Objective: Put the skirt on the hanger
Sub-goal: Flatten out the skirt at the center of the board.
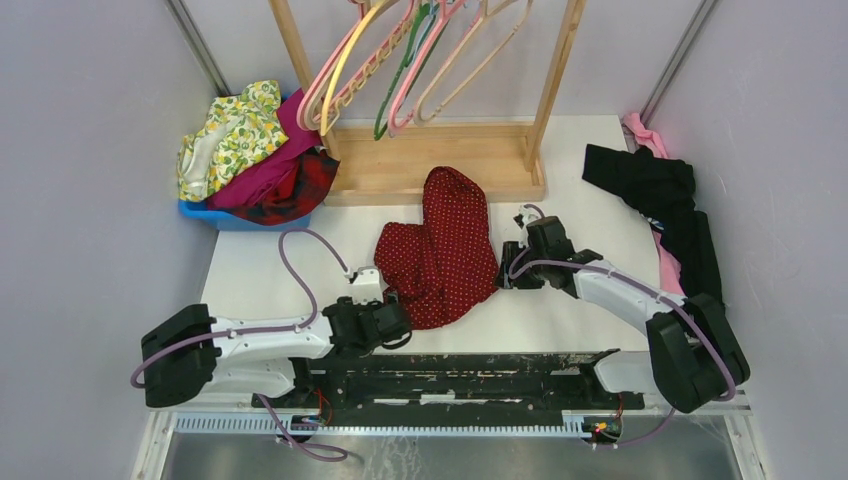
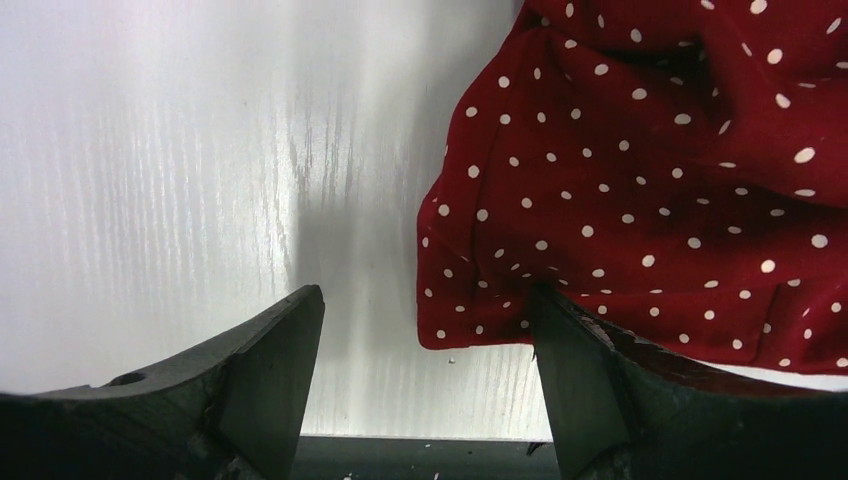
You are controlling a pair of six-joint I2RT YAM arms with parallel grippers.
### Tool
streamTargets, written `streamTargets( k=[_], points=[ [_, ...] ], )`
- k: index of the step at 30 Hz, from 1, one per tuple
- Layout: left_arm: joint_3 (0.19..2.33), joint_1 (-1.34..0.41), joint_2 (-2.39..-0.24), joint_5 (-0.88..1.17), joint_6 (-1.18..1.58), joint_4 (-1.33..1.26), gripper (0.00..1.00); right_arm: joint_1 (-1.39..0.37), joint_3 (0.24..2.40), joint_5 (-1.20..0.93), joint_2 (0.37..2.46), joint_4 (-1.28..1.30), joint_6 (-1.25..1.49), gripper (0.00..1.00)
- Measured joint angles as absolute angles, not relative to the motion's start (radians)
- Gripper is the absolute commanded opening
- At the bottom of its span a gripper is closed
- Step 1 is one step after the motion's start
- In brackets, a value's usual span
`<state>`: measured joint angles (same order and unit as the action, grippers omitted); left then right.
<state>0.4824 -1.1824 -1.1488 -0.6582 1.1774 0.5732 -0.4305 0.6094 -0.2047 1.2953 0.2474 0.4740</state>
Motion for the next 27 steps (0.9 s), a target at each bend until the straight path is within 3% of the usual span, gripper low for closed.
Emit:
streamTargets(
  k=[3, 12, 22, 27],
  points=[
    [0.48, -1.182, -1.167, -0.673, 1.177, 0.546, 0.81, -0.43, 0.61, -0.205, 1.318, 0.239, 0.474, 0.51],
    [0.48, -1.182, -1.221, -0.713, 1.176, 0.503, 0.46, -0.43, 0.626, -0.202, 1.351, 0.226, 0.474, 0.5],
    [0.459, -1.18, -1.203, -0.713, 1.176, 0.468, 0.37, -0.451, 0.653, -0.208, 1.427, 0.191, 0.476, 0.5],
    [0.455, -1.18, -1.202, -0.712, 1.175, 0.459, 0.14, -0.481, 0.653, -0.208, 1.435, 0.186, 0.483, 0.3]
  ],
)
